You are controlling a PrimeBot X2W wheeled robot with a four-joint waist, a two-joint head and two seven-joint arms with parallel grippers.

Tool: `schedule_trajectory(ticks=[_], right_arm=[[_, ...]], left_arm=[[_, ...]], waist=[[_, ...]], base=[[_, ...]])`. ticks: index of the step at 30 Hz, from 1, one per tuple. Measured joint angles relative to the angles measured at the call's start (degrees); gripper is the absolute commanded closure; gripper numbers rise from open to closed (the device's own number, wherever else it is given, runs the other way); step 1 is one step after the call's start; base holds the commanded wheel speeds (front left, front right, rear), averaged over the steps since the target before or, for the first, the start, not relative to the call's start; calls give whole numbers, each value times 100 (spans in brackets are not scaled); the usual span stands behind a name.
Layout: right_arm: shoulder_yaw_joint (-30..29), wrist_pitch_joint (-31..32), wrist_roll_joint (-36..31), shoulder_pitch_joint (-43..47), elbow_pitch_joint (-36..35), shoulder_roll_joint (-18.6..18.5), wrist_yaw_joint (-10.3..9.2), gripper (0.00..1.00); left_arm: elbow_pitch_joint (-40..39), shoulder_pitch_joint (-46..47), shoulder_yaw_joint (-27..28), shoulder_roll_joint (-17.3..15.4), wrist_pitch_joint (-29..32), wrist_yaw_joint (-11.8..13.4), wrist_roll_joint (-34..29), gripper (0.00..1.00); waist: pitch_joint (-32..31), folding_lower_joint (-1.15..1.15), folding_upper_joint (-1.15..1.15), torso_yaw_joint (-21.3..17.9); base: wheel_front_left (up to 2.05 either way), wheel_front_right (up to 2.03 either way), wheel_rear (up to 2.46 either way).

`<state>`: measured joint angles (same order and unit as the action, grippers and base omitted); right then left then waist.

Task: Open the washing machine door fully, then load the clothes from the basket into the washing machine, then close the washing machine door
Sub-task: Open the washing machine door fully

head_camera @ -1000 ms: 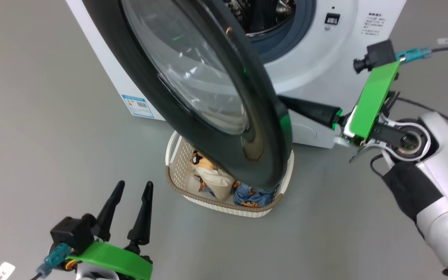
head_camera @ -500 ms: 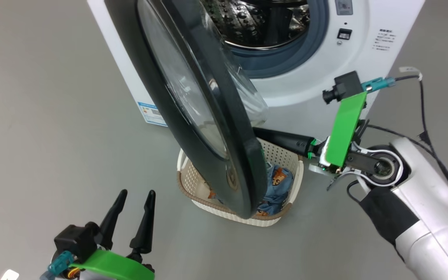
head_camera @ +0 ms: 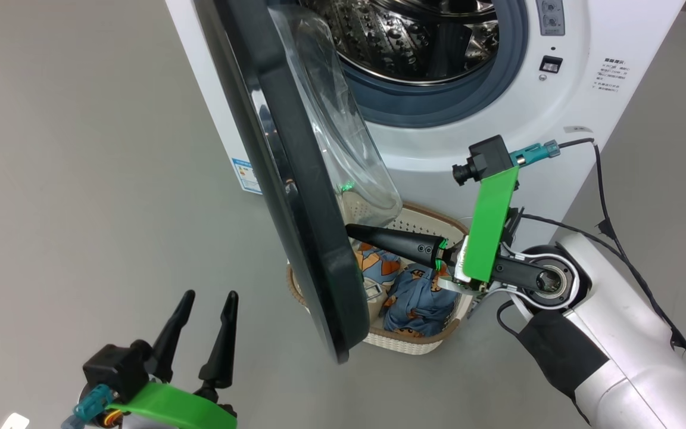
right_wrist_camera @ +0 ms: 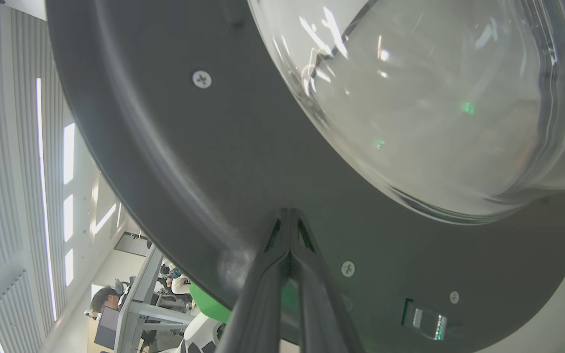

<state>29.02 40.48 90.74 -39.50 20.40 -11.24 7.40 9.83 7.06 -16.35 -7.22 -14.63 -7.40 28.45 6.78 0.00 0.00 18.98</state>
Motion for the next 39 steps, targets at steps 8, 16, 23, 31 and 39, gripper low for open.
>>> schedule_trajectory(ticks=[8,16,23,31,39], right_arm=[[-10,-109,-79,94,-26,25,0,100],[-51,-486,-198,399,-157,-133,0,0],[-126,-1013,-316,830,-358,-404,0,0],[-23,-1592,-568,1313,-411,-794,0,0],[-55,-2479,-586,1842,-367,-1157,0,0]], left_arm=[[0,0,-3,-26,0,0,0,0],[21,1,-64,-178,0,0,21,0],[33,-3,-38,-390,0,0,64,0],[-27,-197,51,-475,0,0,116,0],[-101,-492,278,-509,0,0,113,0]], waist=[[-41,0,0,-86],[-140,0,0,-319],[-257,0,0,-654],[-395,0,0,-998],[-571,0,0,-1375]], base=[[0,0,0],[0,0,0],[0,0,0],[0,0,0],[0,0,0]])
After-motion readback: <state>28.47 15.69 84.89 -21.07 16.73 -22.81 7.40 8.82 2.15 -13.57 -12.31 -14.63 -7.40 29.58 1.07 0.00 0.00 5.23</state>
